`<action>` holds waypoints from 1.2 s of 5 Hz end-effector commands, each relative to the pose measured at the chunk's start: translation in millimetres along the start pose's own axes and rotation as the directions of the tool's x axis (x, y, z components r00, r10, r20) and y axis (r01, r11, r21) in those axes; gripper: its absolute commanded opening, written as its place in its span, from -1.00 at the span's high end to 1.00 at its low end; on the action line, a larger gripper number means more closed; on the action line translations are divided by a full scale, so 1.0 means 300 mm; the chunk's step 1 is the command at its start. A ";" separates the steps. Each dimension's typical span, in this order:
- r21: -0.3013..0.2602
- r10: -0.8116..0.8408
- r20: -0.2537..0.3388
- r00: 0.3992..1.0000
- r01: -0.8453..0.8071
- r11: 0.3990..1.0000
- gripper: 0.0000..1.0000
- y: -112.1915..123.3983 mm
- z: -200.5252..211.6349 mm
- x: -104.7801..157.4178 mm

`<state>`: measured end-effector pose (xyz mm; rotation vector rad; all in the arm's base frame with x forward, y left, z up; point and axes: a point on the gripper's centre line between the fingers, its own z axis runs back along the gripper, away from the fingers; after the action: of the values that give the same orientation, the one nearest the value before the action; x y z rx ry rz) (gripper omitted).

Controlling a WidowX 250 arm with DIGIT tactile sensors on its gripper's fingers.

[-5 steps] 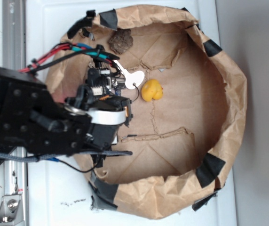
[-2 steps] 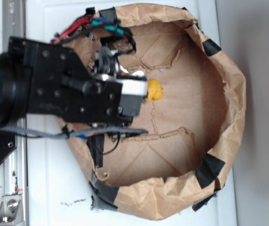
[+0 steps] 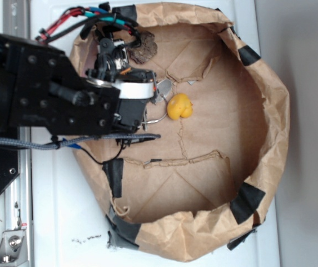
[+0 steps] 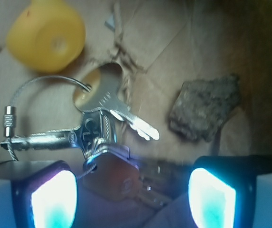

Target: Grab the silver keys.

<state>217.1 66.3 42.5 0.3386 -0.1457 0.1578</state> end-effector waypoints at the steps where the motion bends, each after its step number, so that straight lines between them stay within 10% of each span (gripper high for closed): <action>1: -0.010 0.042 0.038 0.998 -0.042 0.999 -1.00 -0.031 0.039 0.048; 2: -0.025 0.033 0.040 0.999 -0.033 0.999 -1.00 -0.040 0.055 0.058; 4: -0.241 -0.054 0.041 0.998 0.062 0.969 -1.00 -0.049 0.317 0.165; 6: -0.241 -0.054 0.041 0.998 0.062 0.969 -1.00 -0.049 0.317 0.165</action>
<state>255.1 29.9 115.5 0.0970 -0.1297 0.0890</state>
